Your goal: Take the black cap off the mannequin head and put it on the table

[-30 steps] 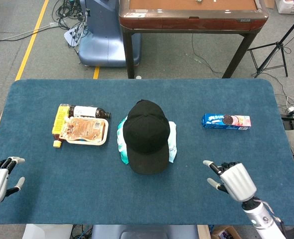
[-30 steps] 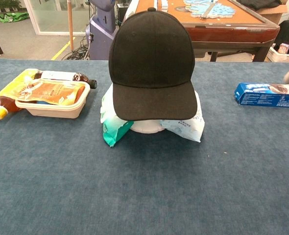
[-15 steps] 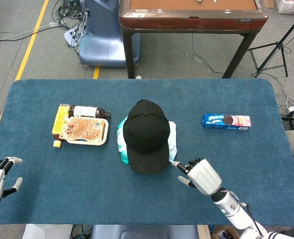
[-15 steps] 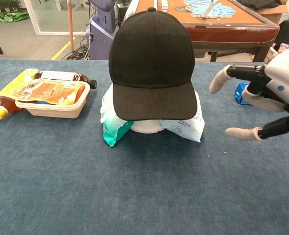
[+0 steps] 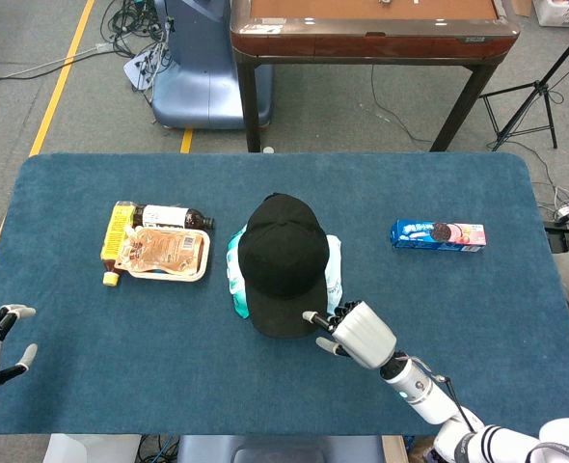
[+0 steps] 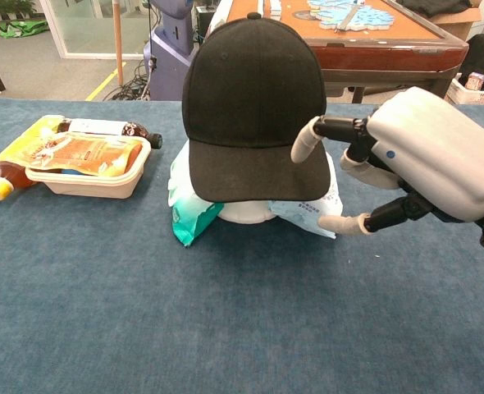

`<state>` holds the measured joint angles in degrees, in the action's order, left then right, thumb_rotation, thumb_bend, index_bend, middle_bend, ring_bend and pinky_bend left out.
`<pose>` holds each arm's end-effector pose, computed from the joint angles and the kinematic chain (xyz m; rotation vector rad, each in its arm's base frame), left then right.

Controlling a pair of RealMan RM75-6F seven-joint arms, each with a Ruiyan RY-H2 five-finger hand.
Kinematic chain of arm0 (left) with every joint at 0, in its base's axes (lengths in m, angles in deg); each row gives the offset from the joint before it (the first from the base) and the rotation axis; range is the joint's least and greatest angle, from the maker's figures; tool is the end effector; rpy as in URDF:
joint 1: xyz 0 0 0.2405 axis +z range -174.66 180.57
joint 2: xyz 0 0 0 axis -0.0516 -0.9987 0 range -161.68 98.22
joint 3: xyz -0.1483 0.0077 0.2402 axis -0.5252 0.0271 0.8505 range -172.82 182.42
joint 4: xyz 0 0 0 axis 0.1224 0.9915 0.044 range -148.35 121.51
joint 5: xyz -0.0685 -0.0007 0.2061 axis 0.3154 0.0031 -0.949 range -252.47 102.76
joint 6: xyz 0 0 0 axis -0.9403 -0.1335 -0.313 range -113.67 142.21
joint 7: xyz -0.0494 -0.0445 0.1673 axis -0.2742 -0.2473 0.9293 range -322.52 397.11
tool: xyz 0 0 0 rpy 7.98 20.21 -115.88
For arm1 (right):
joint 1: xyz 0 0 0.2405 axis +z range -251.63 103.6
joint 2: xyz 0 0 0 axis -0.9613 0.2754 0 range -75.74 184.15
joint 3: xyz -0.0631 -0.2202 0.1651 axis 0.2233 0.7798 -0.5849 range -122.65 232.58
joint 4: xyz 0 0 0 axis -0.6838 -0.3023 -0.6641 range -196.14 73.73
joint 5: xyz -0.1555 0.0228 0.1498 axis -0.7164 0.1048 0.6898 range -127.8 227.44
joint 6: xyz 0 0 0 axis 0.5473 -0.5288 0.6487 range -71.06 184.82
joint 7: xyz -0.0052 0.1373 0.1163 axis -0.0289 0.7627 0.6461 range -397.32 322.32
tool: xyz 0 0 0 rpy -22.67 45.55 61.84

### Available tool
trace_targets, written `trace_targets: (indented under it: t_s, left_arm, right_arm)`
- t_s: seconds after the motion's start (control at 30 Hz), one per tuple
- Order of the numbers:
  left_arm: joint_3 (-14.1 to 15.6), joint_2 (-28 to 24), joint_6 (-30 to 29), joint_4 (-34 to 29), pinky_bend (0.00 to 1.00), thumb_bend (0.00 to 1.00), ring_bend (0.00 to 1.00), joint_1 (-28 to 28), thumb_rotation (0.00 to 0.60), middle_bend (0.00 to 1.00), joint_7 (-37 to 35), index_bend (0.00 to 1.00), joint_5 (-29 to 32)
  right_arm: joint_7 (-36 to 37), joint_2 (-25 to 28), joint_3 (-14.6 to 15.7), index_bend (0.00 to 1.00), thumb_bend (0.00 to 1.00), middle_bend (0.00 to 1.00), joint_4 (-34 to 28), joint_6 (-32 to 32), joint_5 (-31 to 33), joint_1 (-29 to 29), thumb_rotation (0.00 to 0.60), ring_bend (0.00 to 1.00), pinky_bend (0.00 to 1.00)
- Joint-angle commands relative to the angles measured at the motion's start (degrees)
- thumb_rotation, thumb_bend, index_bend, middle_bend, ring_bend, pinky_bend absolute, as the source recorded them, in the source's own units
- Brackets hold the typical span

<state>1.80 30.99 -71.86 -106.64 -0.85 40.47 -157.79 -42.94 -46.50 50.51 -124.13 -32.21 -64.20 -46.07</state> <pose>-0.3469 0.2136 0.1781 -1.3379 -0.8714 -0.8320 -0.1548 -0.2878 -0.0305 1.8583 -0.2937 1.5167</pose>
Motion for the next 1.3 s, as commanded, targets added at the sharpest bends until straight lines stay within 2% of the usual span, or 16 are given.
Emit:
trace_targets:
  t_s: [0.03,0.57,0.73,0.9,1.3]
  left_arm:
    - [0.0,-0.1,-0.2,0.0,0.58,0.29,0.28,0.2,0.6,0.29,-0.3,0.32,-0.1]
    - [-0.2,-0.6,-0.5,0.0,0.58,0.29,0.28,0.5,0.6,0.29,-1.3,0.32,-0.1]
    - [-0.3,-0.7,-0.3,-0.1,0.58,0.29,0.28,0.4,0.6,0.29,-1.2,0.32,0.1]
    - [-0.4,-0.5,0.0,0.0,0.58,0.29,0.28,0.4,0.6,0.29,-0.8,0.32,0.3]
    - [-0.5,-0.5,0.1,-0.1,0.58,0.29,0.28,0.4,0.6,0.29,-0.7,0.32,0.5]
  right_arm:
    - [1.0,-1.7,0.1,0.41,0.0,1.0,1.9,-0.7,0.0,1.3,0.6,0.9,1.0]
    - [5.6,-10.1,-1.8,0.43,0.0,1.0,14.6,-6.1,2.2,6.4,0.6,0.91,1.0]
    - [6.4,-10.7,-1.6,0.43,0.0,1.0,16.5,-7.9,3.0,6.7,0.6,0.91,1.0]
    - [4.5,-9.3,-1.1,0.43,0.0,1.0,14.0,-9.2,3.2,6.7,0.6,0.91,1.0]
    - [-4.1,-4.9,-0.6,0.43,0.0,1.0,3.1,-7.8,1.8,8.4,0.6,0.91,1.0]
